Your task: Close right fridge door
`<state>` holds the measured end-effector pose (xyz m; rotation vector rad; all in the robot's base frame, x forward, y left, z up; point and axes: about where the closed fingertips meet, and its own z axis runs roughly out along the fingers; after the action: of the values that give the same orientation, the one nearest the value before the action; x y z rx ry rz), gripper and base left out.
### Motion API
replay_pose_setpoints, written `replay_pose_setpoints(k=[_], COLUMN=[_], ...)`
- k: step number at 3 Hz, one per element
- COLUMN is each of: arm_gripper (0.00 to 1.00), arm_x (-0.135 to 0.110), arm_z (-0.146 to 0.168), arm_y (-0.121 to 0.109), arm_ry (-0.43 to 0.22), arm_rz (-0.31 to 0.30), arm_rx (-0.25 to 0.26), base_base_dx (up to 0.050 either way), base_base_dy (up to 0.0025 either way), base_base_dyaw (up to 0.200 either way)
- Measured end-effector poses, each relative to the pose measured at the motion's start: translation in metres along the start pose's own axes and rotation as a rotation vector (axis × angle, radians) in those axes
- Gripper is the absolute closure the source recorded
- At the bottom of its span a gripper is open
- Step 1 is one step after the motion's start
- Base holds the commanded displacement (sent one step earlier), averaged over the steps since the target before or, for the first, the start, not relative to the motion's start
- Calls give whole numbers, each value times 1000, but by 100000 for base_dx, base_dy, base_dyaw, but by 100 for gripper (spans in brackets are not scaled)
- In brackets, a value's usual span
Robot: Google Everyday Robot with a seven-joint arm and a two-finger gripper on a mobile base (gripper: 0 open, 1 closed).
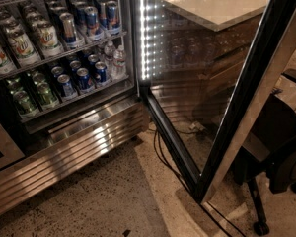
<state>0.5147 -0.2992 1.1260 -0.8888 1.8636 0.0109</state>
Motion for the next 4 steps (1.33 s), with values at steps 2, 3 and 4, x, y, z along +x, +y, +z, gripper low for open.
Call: replay_pose_setpoints(k=[2,3,4], arm_gripper=[0,0,0], arm_x=[0,0,-9], arm_z=[0,0,17], arm_y=[0,0,3], arm_ry=[-1,-1,-23], arm_rz=[-1,-1,-15], arm_rx=[-1,-1,-23], base_base_dx=[0,0,0], base_base_dy=[0,0,0], base_base_dyaw=[0,0,0])
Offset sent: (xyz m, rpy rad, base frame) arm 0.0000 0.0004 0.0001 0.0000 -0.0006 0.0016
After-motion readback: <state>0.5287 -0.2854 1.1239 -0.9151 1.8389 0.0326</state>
